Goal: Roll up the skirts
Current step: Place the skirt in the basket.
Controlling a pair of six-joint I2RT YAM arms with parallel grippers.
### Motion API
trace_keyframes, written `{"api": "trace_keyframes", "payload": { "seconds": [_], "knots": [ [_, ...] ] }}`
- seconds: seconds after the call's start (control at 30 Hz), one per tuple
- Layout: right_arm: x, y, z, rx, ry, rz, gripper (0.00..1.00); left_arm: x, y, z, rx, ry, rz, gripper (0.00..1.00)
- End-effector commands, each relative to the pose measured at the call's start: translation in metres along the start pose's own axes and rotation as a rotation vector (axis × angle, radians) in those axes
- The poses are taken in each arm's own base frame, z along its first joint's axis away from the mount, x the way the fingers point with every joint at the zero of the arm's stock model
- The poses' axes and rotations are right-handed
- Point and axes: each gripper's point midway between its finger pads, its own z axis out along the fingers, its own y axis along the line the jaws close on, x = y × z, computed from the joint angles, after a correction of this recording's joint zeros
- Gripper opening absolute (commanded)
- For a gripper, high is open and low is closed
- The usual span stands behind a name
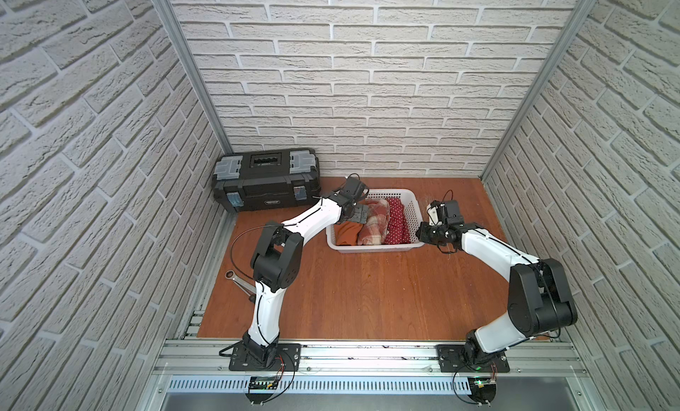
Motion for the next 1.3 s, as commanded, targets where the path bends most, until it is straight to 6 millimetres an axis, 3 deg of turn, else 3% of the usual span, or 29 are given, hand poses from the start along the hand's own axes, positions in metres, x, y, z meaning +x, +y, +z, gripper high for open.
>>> {"api": "trace_keyframes", "payload": {
  "seconds": [0.0, 0.17, 0.43, 0.53, 0.6, 0.67, 0.73, 0.8, 0.93, 1.03, 1.27],
  "knots": [
    [0.017, -0.006, -0.002, 0.038, 0.045, -0.024, 0.46, -0.010, -0.015, -0.002, 0.120, -0.026, -0.033, 0.98],
    [0.008, 0.009, -0.020, 0.023, -0.038, -0.095, 0.65, -0.014, 0.002, -0.001, 0.134, -0.013, -0.112, 0.98],
    [0.008, 0.025, -0.069, 0.052, -0.166, -0.180, 0.72, 0.008, 0.016, 0.017, 0.053, 0.039, -0.126, 0.98],
    [0.017, 0.056, -0.084, -0.007, -0.199, -0.251, 0.67, 0.010, 0.017, 0.020, 0.046, 0.045, -0.132, 0.98],
    [0.026, 0.099, -0.089, -0.125, -0.213, -0.319, 0.54, 0.012, 0.017, 0.022, 0.045, 0.050, -0.134, 0.98],
    [0.036, 0.145, -0.086, -0.221, -0.218, -0.369, 0.39, 0.012, 0.017, 0.023, 0.044, 0.049, -0.138, 0.98],
    [0.046, 0.189, -0.071, -0.297, -0.200, -0.413, 0.42, 0.012, 0.017, 0.024, 0.044, 0.052, -0.140, 0.98],
    [0.051, 0.222, -0.054, -0.352, -0.189, -0.427, 0.53, 0.013, 0.017, 0.024, 0.045, 0.053, -0.146, 0.98],
    [0.062, 0.262, -0.025, -0.374, -0.168, -0.476, 0.57, 0.015, 0.018, 0.025, 0.043, 0.054, -0.156, 0.98],
    [0.063, 0.270, -0.015, -0.361, -0.185, -0.477, 0.57, 0.017, 0.019, 0.024, 0.045, 0.056, -0.161, 0.98],
    [0.047, 0.266, -0.013, -0.301, -0.258, -0.425, 0.58, 0.022, 0.023, 0.025, 0.047, 0.061, -0.163, 0.98]
  ]
}}
